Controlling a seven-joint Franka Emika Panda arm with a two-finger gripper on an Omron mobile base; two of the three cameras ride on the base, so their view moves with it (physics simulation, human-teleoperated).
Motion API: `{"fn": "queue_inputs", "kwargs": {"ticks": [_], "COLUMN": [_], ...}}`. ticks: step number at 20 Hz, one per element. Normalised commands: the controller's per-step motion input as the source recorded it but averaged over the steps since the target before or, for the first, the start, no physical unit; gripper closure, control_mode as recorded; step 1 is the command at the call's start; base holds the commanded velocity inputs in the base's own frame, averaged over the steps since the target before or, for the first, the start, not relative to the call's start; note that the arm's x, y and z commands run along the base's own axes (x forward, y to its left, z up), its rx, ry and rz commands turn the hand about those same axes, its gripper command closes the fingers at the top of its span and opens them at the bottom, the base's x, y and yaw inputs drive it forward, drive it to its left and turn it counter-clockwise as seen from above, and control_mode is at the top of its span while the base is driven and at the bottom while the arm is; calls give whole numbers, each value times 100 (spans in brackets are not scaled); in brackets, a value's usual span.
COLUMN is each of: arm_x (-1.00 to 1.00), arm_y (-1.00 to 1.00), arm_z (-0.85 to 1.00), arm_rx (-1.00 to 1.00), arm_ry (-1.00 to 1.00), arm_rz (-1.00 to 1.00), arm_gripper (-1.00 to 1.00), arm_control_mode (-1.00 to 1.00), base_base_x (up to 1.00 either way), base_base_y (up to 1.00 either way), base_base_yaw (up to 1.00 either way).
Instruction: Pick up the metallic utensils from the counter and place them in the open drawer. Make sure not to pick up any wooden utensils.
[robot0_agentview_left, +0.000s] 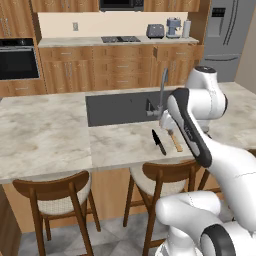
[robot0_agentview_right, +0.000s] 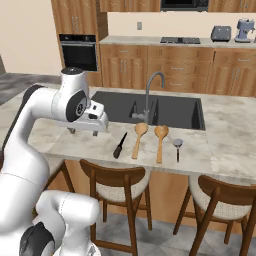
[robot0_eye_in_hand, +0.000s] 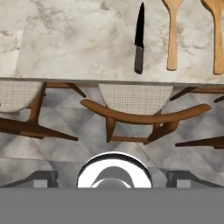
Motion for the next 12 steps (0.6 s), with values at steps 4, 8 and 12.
{"fn": "queue_inputs", "kwargs": {"ticks": [4, 8, 12], "arm_x": [32, 42, 51], "arm_y": [-8, -13, -23], "arm_z": [-46, -43, -33], "arm_rx": [0, 0, 0], "arm_ry": [14, 11, 11], "arm_rz": [0, 0, 2], "arm_gripper": [-100, -100, -100], "arm_control_mode": [-100, -100, -100], "base_base_x": [0, 0, 0], "base_base_y": [0, 0, 0], "base_base_yaw": [0, 0, 0]}}
